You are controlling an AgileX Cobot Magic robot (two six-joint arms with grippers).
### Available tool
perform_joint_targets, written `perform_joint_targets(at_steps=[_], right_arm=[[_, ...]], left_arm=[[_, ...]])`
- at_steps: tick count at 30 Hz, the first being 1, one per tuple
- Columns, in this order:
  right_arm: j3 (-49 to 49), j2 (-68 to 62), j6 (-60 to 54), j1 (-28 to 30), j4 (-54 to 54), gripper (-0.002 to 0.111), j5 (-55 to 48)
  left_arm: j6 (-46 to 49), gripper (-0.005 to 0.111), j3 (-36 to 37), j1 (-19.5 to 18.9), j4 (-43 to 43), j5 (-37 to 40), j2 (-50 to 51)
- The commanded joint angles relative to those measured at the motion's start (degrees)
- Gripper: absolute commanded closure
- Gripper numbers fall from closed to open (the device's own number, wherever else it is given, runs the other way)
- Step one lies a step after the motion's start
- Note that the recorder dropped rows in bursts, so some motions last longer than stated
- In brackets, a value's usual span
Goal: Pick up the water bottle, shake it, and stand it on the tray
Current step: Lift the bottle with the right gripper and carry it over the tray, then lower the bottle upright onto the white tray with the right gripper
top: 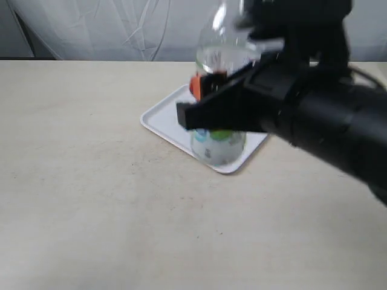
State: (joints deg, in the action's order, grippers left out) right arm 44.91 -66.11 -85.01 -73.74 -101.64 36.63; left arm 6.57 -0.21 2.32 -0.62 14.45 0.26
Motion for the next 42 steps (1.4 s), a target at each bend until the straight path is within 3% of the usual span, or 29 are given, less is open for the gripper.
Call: perform_joint_targets(at_steps=[1,6,12,16,18,21,22,25,26,27,29,30,31,34,35,37,38,39,42], right_arm=[[0.65,2.29,-2.83,-0.52,1.69,0.109,2.92],[-6.74,-2.24,-0.21,-0.64,1.69,0.109,5.04],[-2.42,2.39,-0.64,-0.64,2.44,0.109,6.54],[-2.42,0.99,-0.50,1.78,1.69,0.109,27.30],[-2.94,1.79,-1.53,1.17,1.69,0.109,21.43],[-3.54,3.83,-8.26,0.48,2.08,0.109,-7.97],[-3.54,3.83,-8.40,0.65,4.32,0.109,-6.04],[-2.87,1.13,4.26,0.92,3.48,0.109,19.22],[-2.35,0.87,5.68,1.02,1.69,0.109,21.02],[-2.23,0.87,3.22,1.02,1.69,0.109,17.09],[-2.88,1.85,-5.45,1.07,1.69,0.109,-3.35],[-2.89,1.85,-7.95,1.17,2.19,0.109,-7.34],[-2.89,1.26,-6.85,1.17,4.10,0.109,-4.77],[-2.89,-1.61,7.34,1.17,4.49,0.109,19.66],[-2.78,-1.99,9.64,1.17,3.21,0.109,20.69],[-3.06,-1.55,3.79,1.17,2.71,0.109,8.86],[-4.10,-1.55,-2.19,1.84,9.25,0.109,-0.94],[-4.22,-2.11,-0.82,2.24,10.40,0.109,1.07],[-4.22,-3.91,10.59,4.16,6.12,0.109,21.11]], left_arm=[[-0.13,0.106,0.21,0.02,-0.58,-0.77,-0.26],[-0.13,0.106,0.21,0.02,-0.58,-0.77,-0.26],[-0.13,0.106,0.21,0.02,-0.58,-0.77,-0.26],[-0.13,0.106,0.21,0.02,-0.58,-0.77,-0.26],[-0.13,0.106,0.21,0.02,-0.58,-0.77,-0.26],[-0.13,0.106,0.21,0.02,-0.58,-0.77,-0.26],[-0.13,0.106,0.21,0.02,-0.58,-0.77,-0.26],[-0.13,0.106,0.21,0.02,-0.58,-0.77,-0.26],[-0.13,0.106,0.21,0.02,-0.58,-0.77,-0.26],[-0.13,0.106,0.21,0.02,-0.58,-0.77,-0.26],[-0.13,0.106,0.21,0.02,-0.58,-0.77,-0.26],[-0.13,0.106,0.21,0.02,-0.58,-0.77,-0.26],[-0.13,0.106,0.21,0.02,-0.58,-0.77,-0.26],[-0.13,0.106,0.21,0.02,-0.58,-0.77,-0.26],[-0.13,0.106,0.21,0.02,-0.58,-0.77,-0.26],[-0.13,0.106,0.21,0.02,-0.58,-0.77,-0.26],[-0.13,0.106,0.21,0.02,-0.58,-0.77,-0.26],[-0.13,0.106,0.21,0.02,-0.58,-0.77,-0.26],[-0.13,0.106,0.21,0.02,-0.58,-0.77,-0.26]])
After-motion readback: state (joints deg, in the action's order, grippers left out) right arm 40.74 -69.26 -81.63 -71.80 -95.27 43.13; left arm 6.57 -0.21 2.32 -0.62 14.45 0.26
